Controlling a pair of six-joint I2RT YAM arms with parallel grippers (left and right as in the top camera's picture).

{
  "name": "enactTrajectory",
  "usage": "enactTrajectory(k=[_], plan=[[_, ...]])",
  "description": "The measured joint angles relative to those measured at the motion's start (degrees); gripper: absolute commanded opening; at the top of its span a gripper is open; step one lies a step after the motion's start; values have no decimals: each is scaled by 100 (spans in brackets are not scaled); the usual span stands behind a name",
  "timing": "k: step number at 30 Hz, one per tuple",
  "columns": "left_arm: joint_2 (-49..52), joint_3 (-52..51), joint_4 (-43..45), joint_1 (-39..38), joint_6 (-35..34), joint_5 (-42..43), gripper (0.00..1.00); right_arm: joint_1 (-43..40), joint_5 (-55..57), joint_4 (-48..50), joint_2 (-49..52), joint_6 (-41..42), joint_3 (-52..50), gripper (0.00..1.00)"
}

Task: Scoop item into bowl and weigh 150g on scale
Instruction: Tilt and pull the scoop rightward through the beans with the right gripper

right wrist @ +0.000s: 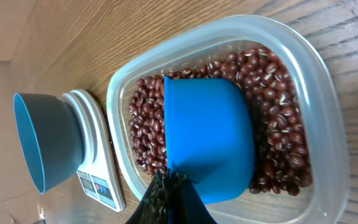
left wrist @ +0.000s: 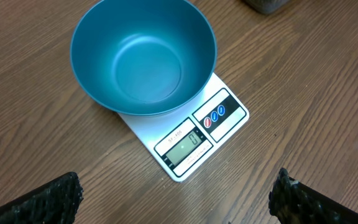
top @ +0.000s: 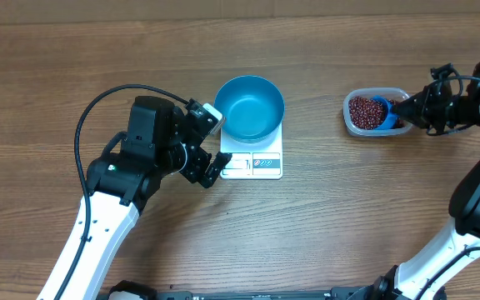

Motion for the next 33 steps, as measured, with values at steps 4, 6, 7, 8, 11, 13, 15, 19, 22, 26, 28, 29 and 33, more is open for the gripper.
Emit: enactTrajectory(k=[4, 6, 7, 8, 11, 13, 15, 19, 22, 26, 28, 29, 33], plan=[[0, 0, 0, 0, 0, 0, 100, -66, -90, -4, 9, -57, -50, 4], [0, 0, 0, 0, 0, 0, 99, -81, -118, 13, 9, -63, -76, 4], [0, 0, 0, 0, 0, -2, 99, -94, -131, 22, 9, -66, -90, 4], [0, 0, 0, 0, 0, 0, 99, -105, -146, 35, 9, -66, -109, 4], [0, 0, 0, 0, 0, -2, 100, -170, -216, 101, 9, -66, -179, 4], [0, 0, 0, 0, 0, 0, 99, -234, -278, 160, 9, -68, -243, 4], [0, 0, 0, 0, 0, -2, 100, -275, -313, 203, 13, -61, -275, 4], [0, 0, 0, 0, 0, 0, 100, -372, -424, 216, 37, -59, -321, 4], [0, 0, 0, 0, 0, -2, 100, -433, -496, 216, 70, -59, -334, 4], [0, 0, 0, 0, 0, 0, 100, -444, -531, 225, 83, -20, -334, 4], [0, 0, 0, 0, 0, -2, 100, -444, -533, 227, 83, 9, -334, 4], [0, 0, 0, 0, 0, -2, 99, -444, -531, 229, 83, 24, -334, 4], [0, 0, 0, 0, 0, -2, 100, -444, -531, 234, 83, 48, -334, 4]])
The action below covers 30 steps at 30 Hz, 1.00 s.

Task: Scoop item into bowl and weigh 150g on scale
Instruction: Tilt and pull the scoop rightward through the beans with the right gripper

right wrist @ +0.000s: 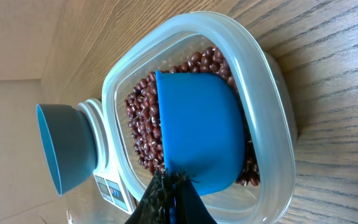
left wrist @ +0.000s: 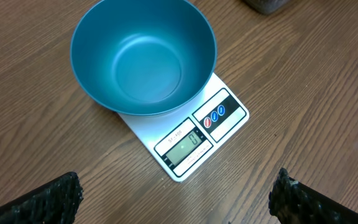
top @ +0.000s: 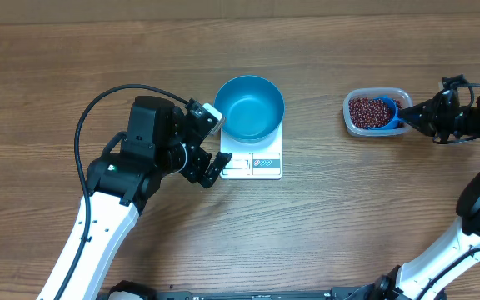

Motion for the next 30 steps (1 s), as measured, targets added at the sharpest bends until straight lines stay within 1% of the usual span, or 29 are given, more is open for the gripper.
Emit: enactTrajectory(k=[8, 21, 30], plan=[[0, 0, 0, 0, 0, 0, 100, -35, -20, 127, 2, 190, -28, 4], [0, 0, 0, 0, 0, 0, 100, -155, -94, 127, 4, 236, -44, 4], [0, 0, 2, 0, 0, 2, 99, -227, -483, 103, 46, 192, -81, 4]])
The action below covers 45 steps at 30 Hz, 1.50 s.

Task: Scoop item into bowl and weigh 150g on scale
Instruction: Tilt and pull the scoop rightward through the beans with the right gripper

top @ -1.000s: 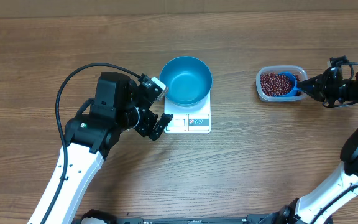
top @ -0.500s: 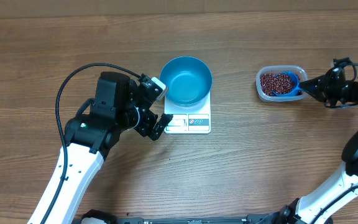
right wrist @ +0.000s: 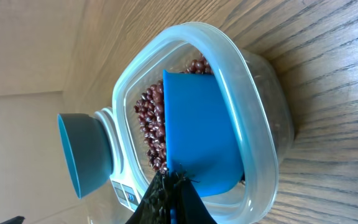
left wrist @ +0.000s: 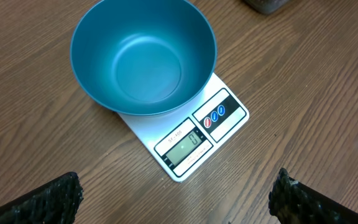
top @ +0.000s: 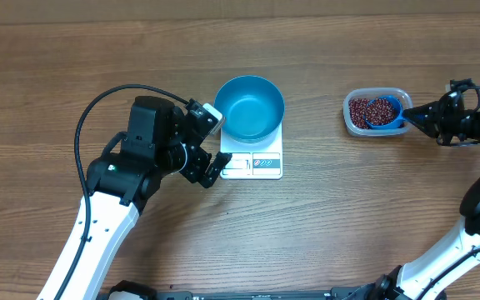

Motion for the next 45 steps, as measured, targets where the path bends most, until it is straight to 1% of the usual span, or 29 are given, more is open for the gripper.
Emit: enactTrajectory(k=[45], plan=[[0, 0, -2, 0, 0, 0, 100, -72, -756, -107, 52, -7, -26, 4]])
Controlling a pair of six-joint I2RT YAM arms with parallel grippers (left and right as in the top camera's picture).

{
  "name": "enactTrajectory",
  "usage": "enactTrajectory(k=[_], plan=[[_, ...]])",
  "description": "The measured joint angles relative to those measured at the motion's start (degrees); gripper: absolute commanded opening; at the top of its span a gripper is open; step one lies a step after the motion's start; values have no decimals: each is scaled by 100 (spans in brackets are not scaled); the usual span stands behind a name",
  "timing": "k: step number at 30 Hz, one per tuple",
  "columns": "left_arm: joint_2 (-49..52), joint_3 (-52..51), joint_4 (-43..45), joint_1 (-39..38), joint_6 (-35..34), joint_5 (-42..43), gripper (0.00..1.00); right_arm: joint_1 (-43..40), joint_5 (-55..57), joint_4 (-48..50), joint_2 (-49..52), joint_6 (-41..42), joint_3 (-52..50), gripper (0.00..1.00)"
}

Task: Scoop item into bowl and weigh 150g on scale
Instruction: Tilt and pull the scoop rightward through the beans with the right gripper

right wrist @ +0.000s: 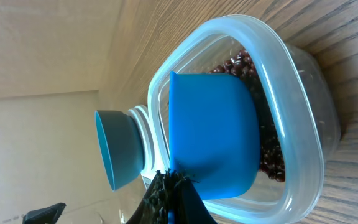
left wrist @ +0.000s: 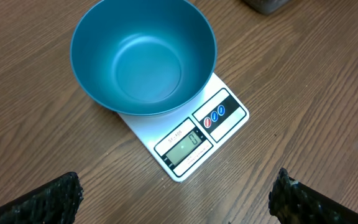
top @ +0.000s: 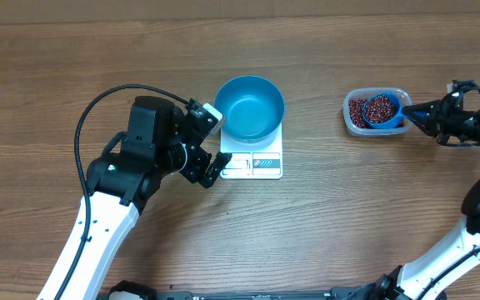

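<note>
An empty teal bowl (top: 251, 107) stands on the white scale (top: 252, 163), whose display (left wrist: 186, 144) reads 0. At the right, a clear tub (top: 375, 112) holds red beans. My right gripper (top: 417, 114) is shut on the handle of a blue scoop (top: 382, 109), which is heaped with beans and sits level over the tub. In the right wrist view the blue scoop (right wrist: 213, 143) hides most of the beans (right wrist: 267, 152), with the bowl (right wrist: 120, 149) beyond. My left gripper (top: 210, 169) hangs open beside the scale's left front corner, holding nothing.
The wooden table (top: 348, 217) runs wide around the scale and tub. My left arm's black cable (top: 98, 108) loops over the table at the left. A pale wall or board (right wrist: 36, 50) lies past the table's far edge.
The scoop has tipped up to level in the tub and now shows a heap of beans on top. The right gripper sits slightly further right. The left arm has not moved.
The scoop first lay mouth-down deep in the beans at the tub's right side. At each later moment the right gripper was drawn back further right and the scoop tilted more. Now it is level and full. Bowl, scale reading and left arm stayed unchanged.
</note>
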Motion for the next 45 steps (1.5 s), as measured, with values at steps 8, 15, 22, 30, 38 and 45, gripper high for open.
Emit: enactTrajectory(k=[8, 15, 22, 30, 38, 45], plan=[[0, 0, 0, 0, 0, 0, 100, 0, -7, -35, 0, 0, 0, 4], [0, 0, 0, 0, 0, 0, 99, 0, -61, -59, 0, -2, 0, 4], [0, 0, 0, 0, 0, 0, 99, 0, -225, -87, 0, 2, 0, 4], [0, 0, 0, 0, 0, 0, 100, 0, -461, -170, 0, 4, -4, 4], [0, 0, 0, 0, 0, -2, 99, 0, -555, -170, 0, 7, -4, 4], [0, 0, 0, 0, 0, 0, 100, 0, -828, -278, 0, -164, -9, 4]])
